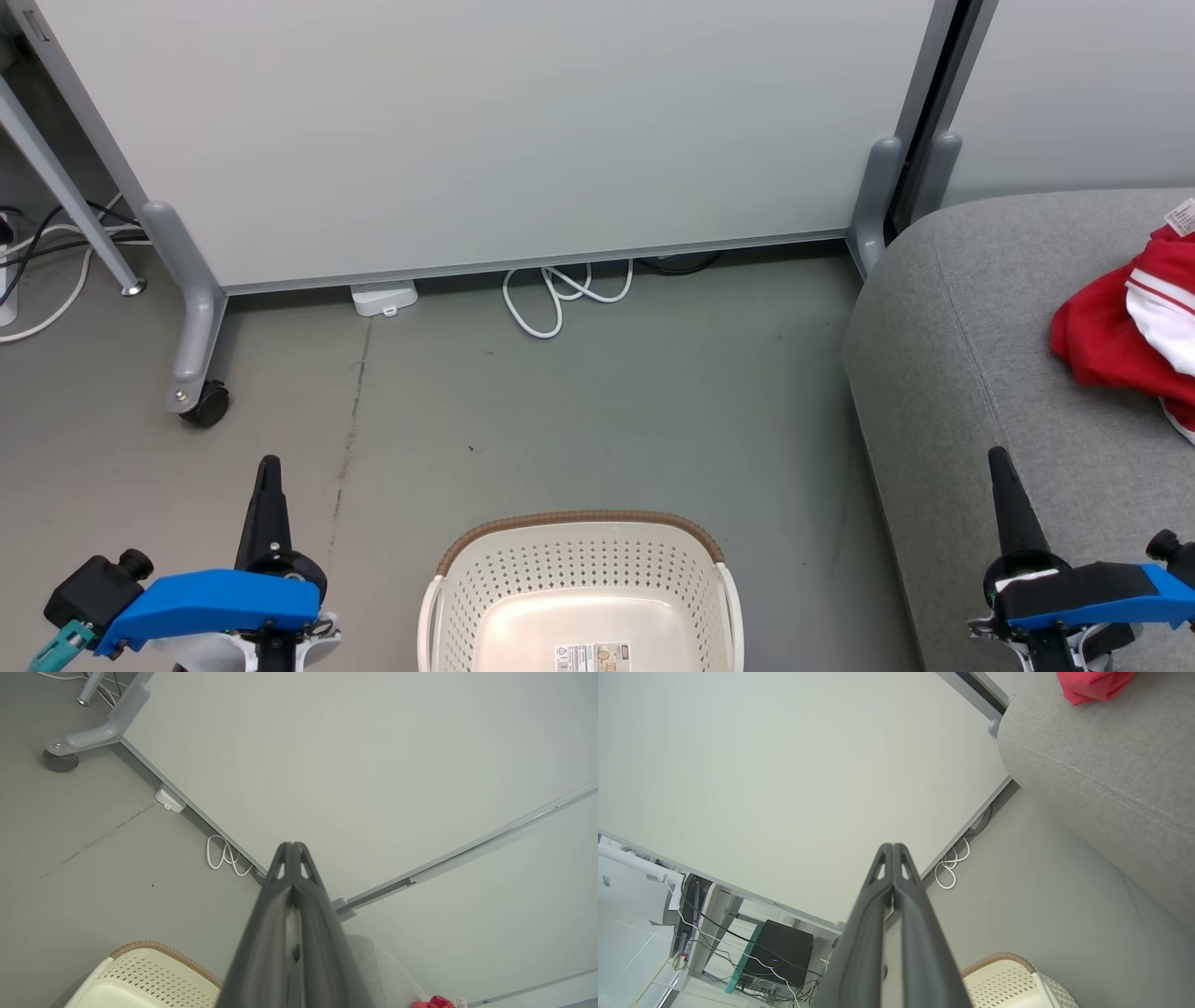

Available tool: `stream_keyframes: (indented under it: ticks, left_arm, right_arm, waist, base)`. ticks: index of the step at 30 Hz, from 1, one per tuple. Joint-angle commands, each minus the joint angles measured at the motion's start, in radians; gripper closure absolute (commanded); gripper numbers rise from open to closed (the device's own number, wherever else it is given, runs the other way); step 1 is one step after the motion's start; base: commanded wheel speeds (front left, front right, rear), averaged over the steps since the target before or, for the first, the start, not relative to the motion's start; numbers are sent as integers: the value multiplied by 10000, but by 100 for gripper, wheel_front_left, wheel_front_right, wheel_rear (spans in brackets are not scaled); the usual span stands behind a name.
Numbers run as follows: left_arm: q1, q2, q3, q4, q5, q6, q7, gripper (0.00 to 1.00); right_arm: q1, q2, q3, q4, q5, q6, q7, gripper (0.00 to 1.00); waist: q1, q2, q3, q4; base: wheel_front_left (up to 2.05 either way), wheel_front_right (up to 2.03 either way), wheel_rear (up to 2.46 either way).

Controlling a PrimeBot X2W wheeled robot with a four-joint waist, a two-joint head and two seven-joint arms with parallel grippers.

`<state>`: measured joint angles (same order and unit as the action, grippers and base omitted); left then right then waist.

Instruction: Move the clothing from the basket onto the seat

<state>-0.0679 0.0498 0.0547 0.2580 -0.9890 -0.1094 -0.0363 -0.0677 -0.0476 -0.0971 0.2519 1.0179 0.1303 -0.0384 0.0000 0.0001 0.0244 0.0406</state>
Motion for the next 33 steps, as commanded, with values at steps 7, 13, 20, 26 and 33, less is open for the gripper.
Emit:
stream_keyframes:
  ticks: [7,13,20,26,33]
  left_arm:
    - [-312,9,145,-127,-965,-90,234,100]
    - [-313,9,191,-131,-1505,-104,364,100]
    - [-340,9,245,-137,-2217,-121,540,100]
    - [-363,8,311,-139,-2895,-146,711,100]
    - [-390,8,369,-138,-3445,-155,850,100]
  right_arm:
    - [-269,-35,-42,-121,928,5,239,100]
    - [-290,-35,-56,-119,1444,5,375,100]
    - [-327,-37,-74,-117,2124,5,565,100]
    - [-361,-38,-94,-111,2767,6,734,100]
    - [-365,-39,-110,-106,3295,6,857,100]
  waist:
    - [0,-1,-22,-43]
    - [0,-1,-38,-72]
    - [0,-1,-59,-113]
    - [0,-1,-81,-154]
    - [0,-1,-99,-190]
  base:
    - [0,0,0]
    - [0,0,0]
    - [0,0,0]
    - [0,0,0]
    - [0,0,0]
